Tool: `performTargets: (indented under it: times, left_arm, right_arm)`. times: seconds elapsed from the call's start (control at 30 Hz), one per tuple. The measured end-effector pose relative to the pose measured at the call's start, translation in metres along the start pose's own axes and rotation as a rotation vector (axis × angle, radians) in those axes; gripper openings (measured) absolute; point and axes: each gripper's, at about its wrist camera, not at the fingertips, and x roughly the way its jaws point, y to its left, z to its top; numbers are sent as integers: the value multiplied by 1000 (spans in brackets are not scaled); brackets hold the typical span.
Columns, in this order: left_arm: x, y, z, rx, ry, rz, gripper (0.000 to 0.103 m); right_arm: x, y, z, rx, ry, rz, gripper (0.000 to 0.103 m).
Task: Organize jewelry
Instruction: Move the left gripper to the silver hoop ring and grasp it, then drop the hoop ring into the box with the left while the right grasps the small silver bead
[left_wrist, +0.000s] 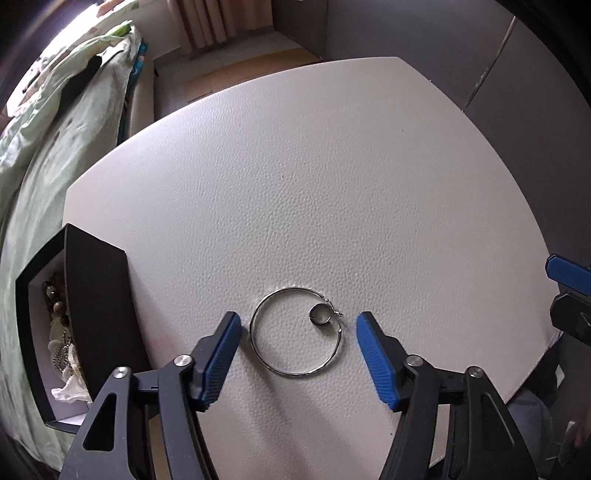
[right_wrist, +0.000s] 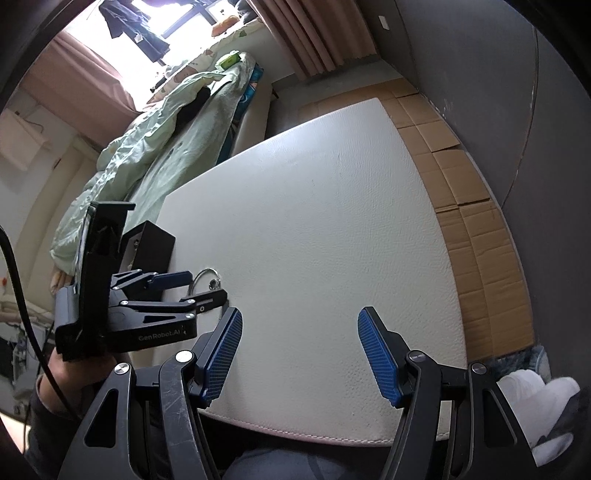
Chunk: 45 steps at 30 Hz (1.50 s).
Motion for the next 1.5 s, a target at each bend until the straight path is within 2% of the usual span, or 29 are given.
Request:
performTargets:
  times: [0.03, 0.3, 0.5, 0.87, 1.03, 1.2, 1.27, 1.37, 1.5]
  left_arm:
    - [-2, 1, 0, -2, 2, 0, 52]
    - [-6, -5, -5, 10, 7, -15, 52]
    - [-32, 4, -5, -12, -44, -30, 52]
    - [-87, 44, -4, -70, -149, -21, 52]
    - [-105, 71, -13, -114, -188, -16, 52]
    - [-114, 102, -22, -166, -213, -11, 52]
    - [-115, 112, -25, -183, -214, -6, 52]
    - [-116, 127, -34, -211, -217, -1, 52]
    - [-116, 140, -43, -237, -216, -3, 52]
  right_arm:
    - [0, 0, -1, 0, 1, 1, 66]
    - [3, 9, -1, -10, 6, 11, 66]
    - [8, 21, 4, -46, 12, 11, 66]
    - [52, 76, 9, -271, 74, -74, 65]
    - [76, 100, 11, -375, 109, -94, 47]
    - [89, 119, 10, -475, 129, -109, 45]
    - [94, 124, 10, -504, 136, -118, 40]
    - [100, 132, 8, -545, 142, -135, 39]
    - [113, 141, 2, -594, 162, -171, 29]
